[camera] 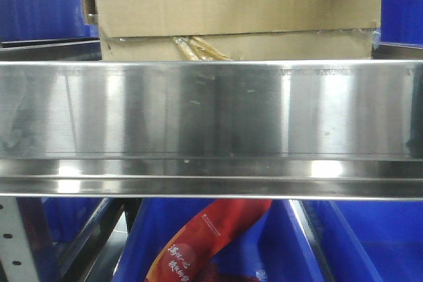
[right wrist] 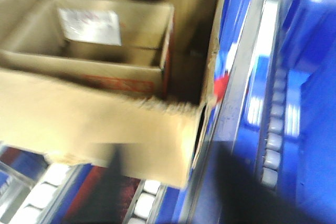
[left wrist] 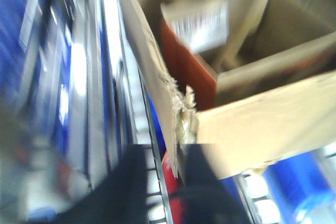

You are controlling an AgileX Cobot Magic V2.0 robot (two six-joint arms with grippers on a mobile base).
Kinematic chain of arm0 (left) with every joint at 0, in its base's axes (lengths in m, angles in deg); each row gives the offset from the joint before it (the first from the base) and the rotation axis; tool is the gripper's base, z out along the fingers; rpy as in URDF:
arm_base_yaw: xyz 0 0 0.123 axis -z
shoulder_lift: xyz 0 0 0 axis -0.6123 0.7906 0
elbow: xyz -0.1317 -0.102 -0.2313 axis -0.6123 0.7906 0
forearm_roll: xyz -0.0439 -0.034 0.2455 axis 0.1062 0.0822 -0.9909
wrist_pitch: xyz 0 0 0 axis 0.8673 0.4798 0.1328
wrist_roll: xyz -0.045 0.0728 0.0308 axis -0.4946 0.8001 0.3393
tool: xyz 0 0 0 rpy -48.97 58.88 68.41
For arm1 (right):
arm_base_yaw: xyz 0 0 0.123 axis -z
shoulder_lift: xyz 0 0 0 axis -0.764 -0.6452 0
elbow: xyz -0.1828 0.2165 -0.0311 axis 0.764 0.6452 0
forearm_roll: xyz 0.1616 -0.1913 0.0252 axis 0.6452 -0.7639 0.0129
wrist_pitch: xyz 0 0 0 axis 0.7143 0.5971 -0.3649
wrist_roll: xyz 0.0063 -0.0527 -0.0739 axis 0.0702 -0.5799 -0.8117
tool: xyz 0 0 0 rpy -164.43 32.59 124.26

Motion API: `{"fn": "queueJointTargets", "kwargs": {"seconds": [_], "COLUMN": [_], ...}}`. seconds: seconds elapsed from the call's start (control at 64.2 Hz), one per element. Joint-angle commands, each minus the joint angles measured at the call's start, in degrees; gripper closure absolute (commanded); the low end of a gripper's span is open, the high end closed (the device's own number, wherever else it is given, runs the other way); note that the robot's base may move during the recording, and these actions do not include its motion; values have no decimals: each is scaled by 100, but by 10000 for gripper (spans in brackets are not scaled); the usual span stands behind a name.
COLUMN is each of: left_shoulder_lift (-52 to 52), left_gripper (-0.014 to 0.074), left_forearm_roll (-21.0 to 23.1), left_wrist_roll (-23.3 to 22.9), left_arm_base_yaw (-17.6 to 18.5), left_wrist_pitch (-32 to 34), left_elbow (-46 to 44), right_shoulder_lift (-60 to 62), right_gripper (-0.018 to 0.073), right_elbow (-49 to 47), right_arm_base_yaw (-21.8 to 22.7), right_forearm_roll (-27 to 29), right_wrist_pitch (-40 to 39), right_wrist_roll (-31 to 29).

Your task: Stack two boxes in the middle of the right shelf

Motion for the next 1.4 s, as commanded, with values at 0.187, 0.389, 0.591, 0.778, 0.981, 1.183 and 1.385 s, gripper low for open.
{"fn": "queueJointTargets", "kwargs": {"seconds": [0.187, 0.389, 0.591, 0.778, 0.981, 1.183, 1.385], "left_shoulder_lift": [-1526, -2744, -3927, -4622, -4722, -4722, -4722], "left_gripper": [708, 708, 708, 708, 708, 708, 708], "left_forearm_roll": [9, 2, 2, -18, -34, -34, -34], "left_wrist_roll": [-2, -2, -2, -2, -2, -2, -2], "left_arm_base_yaw": [-31, -31, -31, -31, -31, -31, -31], "left_wrist_pitch": [674, 2184, 4049, 5637, 5872, 5910, 5910], "left_elbow": [1481, 3446, 5497, 6909, 7354, 7354, 7354], "right_shoulder_lift": [1523, 2849, 4147, 4967, 5155, 5155, 5155], "right_gripper": [721, 721, 721, 721, 721, 721, 721], "right_elbow": [1717, 3779, 5611, 7024, 7524, 7524, 7524], "right_arm_base_yaw": [9, 9, 9, 9, 9, 9, 9], "right_forearm_roll": [-12, -12, -12, -12, -12, -12, -12], "right_wrist_pitch": [-1093, -2321, -3396, -4660, -5015, -5094, -5094], "right_wrist_roll": [0, -61, -256, -375, -375, -375, -375]}}
